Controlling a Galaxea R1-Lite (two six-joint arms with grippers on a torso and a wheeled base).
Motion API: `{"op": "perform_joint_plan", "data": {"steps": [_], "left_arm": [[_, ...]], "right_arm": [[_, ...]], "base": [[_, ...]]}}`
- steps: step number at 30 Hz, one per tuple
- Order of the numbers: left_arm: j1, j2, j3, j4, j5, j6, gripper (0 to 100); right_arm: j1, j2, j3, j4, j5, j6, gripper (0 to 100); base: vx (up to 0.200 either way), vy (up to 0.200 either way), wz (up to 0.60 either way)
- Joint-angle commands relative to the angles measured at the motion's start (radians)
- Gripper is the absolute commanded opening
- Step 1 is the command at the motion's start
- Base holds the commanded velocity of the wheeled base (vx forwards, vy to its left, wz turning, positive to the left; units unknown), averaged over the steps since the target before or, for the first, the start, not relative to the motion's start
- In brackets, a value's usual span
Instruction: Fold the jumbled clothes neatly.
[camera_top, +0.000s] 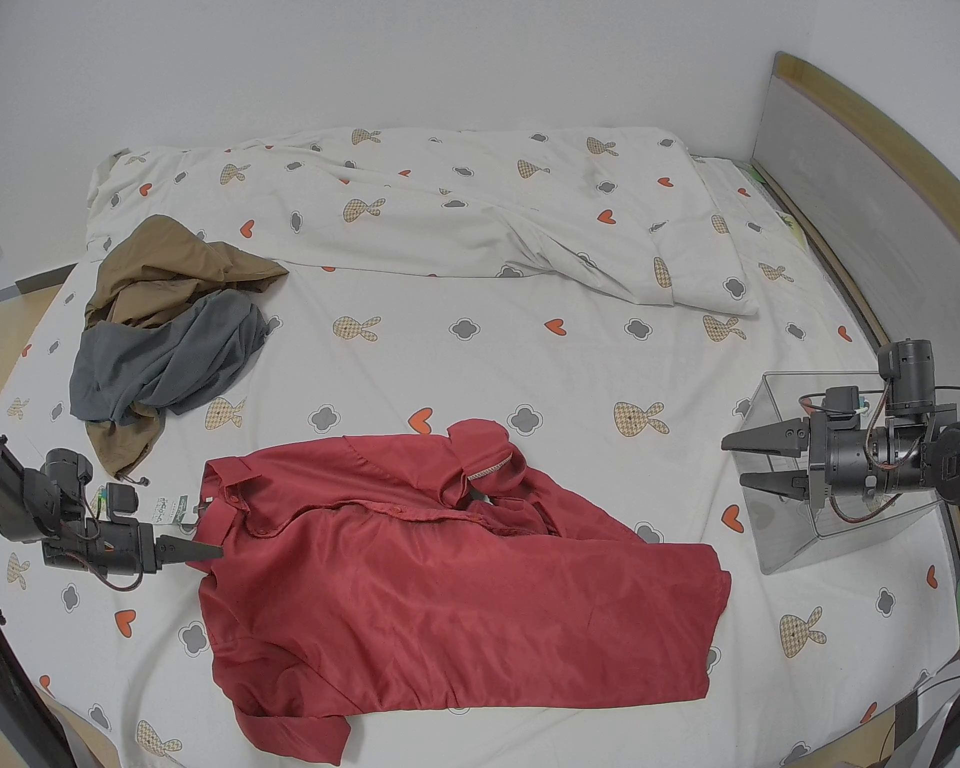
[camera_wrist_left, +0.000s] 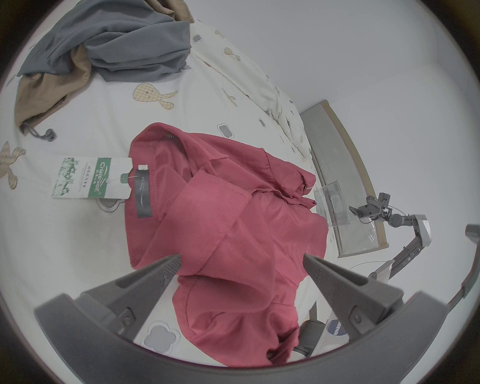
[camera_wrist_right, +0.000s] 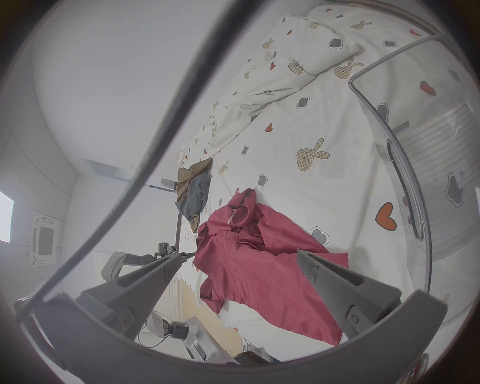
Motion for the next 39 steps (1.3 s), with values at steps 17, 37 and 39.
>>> {"op": "perform_joint_plan", "data": {"steps": [17,37,39], "left_arm": [[0.016,-0.118,0.099,-0.147,0.116,-0.045,100],[-0.054,0.102,0.015,-0.256,0.116,-0.073,100],[-0.07,0.094,0.033,-0.259,0.114,-0.073,100]], "right_arm": [[0.002,-0.001,0.0,0.0,0.001,0.0,100],[0.009,-0.001,0.002,0.0,0.001,0.0,100],[0.009,-0.001,0.002,0.0,0.001,0.0,100]], "base": [[0.0,0.0,0.0],[0.0,0.0,0.0],[0.0,0.0,0.0]]}}
